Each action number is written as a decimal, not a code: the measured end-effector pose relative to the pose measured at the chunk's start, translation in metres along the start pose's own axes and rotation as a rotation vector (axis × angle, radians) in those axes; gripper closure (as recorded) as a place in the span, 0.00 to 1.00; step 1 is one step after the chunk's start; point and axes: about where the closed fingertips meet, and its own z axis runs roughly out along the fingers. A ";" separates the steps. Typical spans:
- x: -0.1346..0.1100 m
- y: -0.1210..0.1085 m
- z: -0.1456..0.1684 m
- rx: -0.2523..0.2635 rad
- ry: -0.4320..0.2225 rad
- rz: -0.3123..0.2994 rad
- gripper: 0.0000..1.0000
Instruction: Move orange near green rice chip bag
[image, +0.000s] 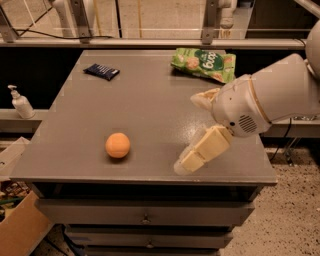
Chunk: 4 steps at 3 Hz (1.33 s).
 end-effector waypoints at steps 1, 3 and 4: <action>0.011 -0.009 0.029 0.031 -0.058 -0.088 0.00; 0.026 -0.035 0.091 0.060 -0.142 -0.155 0.00; 0.024 -0.045 0.112 0.060 -0.184 -0.130 0.00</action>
Offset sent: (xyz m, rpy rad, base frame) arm 0.0497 0.0401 -0.0986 0.0956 -0.2411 0.0925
